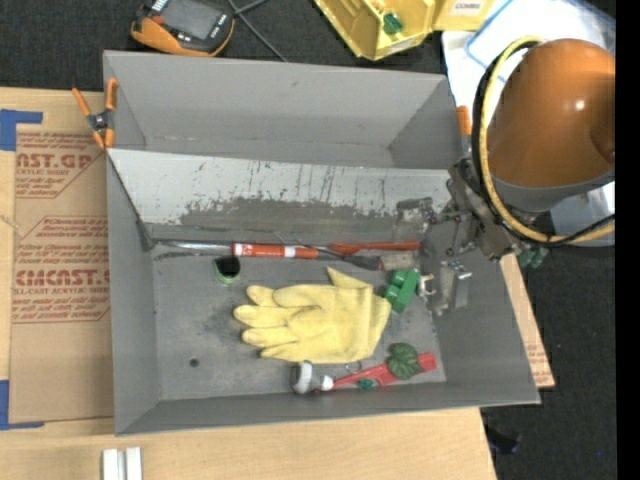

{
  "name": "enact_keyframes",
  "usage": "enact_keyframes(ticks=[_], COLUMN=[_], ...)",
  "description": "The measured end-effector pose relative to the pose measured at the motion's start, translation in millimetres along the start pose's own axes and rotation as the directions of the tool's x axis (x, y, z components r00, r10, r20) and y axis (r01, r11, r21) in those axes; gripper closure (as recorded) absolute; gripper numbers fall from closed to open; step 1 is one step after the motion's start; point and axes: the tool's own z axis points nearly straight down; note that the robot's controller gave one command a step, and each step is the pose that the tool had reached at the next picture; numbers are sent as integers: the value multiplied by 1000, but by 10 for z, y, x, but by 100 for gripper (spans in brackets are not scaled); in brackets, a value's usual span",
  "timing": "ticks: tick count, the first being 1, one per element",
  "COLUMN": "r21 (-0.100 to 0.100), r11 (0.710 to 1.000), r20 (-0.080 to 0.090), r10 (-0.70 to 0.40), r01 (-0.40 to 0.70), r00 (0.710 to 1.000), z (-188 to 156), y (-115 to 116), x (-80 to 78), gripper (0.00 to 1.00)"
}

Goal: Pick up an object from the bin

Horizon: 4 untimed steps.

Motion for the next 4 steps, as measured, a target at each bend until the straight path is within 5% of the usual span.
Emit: enact_keyframes(ticks=[1,2,3,4], r21=[0,-1,2,4], r11=[960,948,998,1000], r20=[-5,16,4,16], r10=[279,318,-55,20], r01=[-279,-318,55,-20], r00=[960,948,998,1000], z=[754,812,1505,2172], y=[85,592,487,1080], x=[105,-153,19,-159], gripper=[0,0,0,100])
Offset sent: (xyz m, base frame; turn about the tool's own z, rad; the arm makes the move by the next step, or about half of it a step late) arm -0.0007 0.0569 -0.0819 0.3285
